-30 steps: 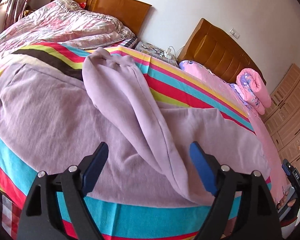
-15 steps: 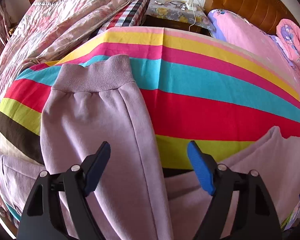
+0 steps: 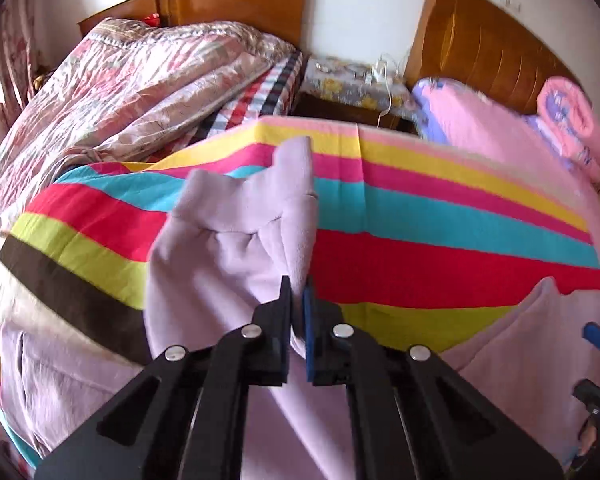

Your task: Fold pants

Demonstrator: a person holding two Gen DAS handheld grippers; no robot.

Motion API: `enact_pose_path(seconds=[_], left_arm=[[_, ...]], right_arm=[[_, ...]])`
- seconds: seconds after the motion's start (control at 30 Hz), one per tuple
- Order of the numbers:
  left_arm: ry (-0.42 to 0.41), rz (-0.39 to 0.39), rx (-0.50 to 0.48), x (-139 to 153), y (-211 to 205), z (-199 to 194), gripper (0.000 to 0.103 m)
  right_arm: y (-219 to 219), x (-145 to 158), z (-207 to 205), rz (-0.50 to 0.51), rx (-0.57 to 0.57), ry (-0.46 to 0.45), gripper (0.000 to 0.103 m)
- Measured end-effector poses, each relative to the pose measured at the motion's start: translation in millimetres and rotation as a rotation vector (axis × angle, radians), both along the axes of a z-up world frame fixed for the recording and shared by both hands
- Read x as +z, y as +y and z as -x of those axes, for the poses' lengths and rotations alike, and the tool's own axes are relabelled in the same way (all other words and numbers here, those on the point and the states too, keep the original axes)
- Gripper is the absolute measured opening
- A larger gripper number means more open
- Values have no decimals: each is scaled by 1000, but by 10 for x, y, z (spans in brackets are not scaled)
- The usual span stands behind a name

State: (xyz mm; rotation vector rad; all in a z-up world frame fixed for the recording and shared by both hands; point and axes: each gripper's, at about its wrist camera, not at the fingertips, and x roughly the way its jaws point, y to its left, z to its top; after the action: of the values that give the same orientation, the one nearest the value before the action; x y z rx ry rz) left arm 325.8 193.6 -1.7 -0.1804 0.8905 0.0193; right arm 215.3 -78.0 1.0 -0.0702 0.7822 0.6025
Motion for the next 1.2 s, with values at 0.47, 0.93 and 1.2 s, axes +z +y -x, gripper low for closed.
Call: enact_pose_path(seconds=[0.47, 0.93, 1.2], left_arm=[[-65, 261, 349, -680, 1639, 2340, 6], [-101, 157, 239, -711, 1380, 2103, 8], [-326, 98, 258, -41, 1265, 2242, 7]], right_arm=[[1405, -457, -375, 192, 637, 48, 47], [1545, -574, -293, 278, 694, -14, 15], [1391, -27, -76, 236, 558, -233, 5]])
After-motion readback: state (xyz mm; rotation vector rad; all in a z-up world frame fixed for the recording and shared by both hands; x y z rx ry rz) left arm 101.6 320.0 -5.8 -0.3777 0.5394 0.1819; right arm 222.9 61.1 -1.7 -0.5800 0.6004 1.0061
